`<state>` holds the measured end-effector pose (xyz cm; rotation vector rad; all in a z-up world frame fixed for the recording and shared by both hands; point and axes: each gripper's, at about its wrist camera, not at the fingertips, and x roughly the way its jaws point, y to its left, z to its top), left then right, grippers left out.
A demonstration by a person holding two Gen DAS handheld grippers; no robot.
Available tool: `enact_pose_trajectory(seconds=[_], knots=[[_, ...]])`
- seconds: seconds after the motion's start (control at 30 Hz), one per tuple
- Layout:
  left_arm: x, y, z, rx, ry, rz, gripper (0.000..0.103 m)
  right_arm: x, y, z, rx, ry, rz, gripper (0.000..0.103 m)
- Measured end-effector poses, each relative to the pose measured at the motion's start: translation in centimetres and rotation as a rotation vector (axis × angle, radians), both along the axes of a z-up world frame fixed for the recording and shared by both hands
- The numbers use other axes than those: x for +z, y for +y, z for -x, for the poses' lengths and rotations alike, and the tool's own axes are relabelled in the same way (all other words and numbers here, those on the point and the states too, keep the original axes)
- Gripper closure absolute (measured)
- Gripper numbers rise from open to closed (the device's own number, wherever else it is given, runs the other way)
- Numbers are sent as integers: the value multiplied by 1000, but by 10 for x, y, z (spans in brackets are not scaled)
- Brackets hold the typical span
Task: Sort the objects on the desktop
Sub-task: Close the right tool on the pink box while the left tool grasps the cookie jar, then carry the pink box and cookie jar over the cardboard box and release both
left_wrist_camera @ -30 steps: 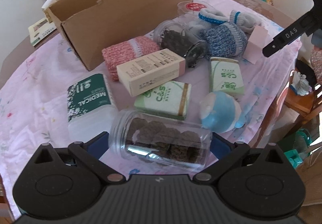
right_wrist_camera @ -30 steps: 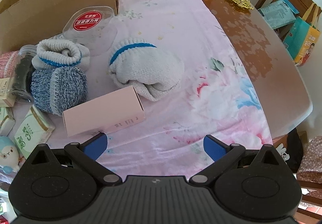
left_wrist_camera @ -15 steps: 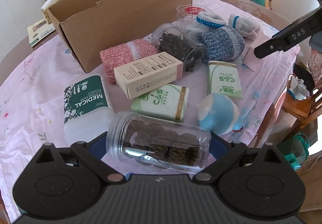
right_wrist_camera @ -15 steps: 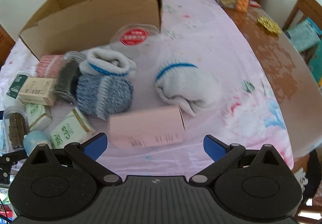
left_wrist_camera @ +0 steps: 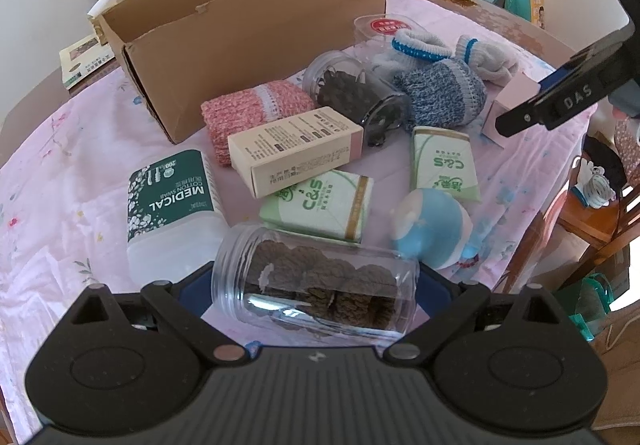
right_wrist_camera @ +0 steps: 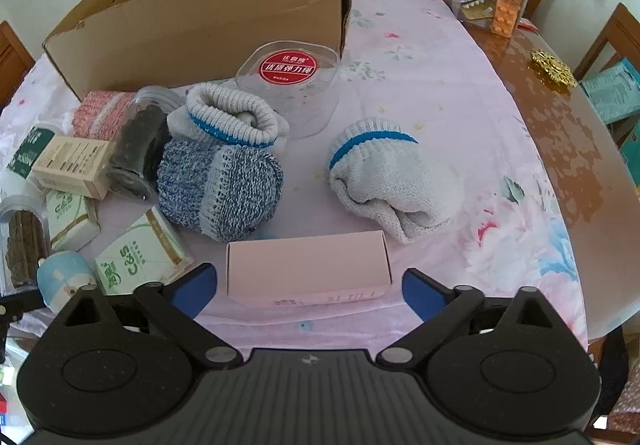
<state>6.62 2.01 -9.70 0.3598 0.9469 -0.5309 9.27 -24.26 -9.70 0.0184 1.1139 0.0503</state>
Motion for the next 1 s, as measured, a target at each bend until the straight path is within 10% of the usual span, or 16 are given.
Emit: enact_pose_trajectory(seconds=[1.0], knots=[[80,-17,-28,238,-68,77,5,79,3,-32,241,-130,-27,18]])
